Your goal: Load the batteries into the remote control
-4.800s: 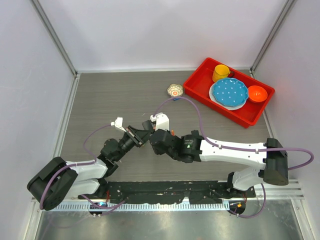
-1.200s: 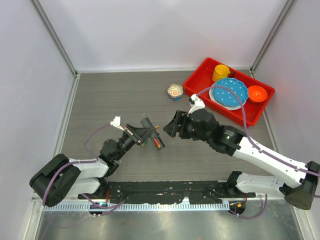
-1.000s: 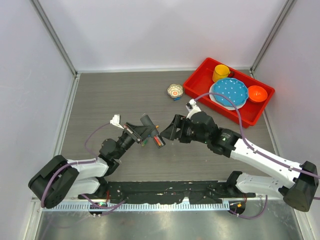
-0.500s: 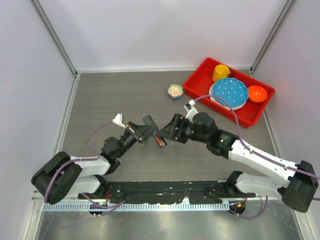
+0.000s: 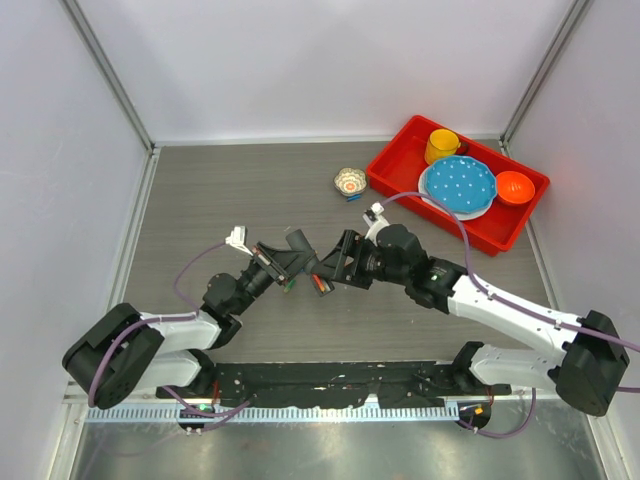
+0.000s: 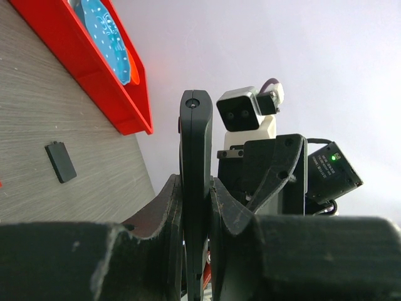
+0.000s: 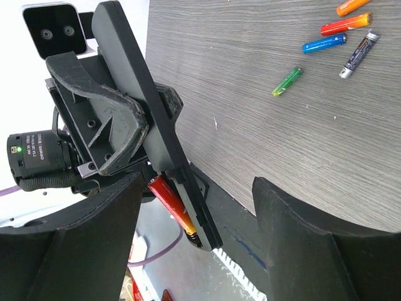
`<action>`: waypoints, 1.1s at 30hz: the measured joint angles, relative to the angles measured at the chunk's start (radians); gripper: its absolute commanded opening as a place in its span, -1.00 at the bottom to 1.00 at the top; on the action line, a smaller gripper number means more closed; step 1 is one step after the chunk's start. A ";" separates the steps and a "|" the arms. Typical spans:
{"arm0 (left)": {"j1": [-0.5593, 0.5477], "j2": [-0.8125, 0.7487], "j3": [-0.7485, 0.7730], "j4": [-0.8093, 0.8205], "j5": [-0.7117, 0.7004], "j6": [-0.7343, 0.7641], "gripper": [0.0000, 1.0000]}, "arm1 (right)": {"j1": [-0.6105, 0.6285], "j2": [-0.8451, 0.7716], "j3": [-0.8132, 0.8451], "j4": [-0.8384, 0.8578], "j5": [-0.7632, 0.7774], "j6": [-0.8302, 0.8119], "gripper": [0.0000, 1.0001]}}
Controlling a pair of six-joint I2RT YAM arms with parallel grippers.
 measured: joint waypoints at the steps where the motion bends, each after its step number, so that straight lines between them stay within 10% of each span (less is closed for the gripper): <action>1: 0.000 0.000 0.000 0.000 0.000 0.000 -1.00 | 0.000 0.001 0.000 0.001 0.000 0.000 0.53; 33: 0.000 -0.015 0.000 -0.002 0.000 0.023 -1.00 | 0.000 0.046 0.000 0.040 -0.008 0.027 0.51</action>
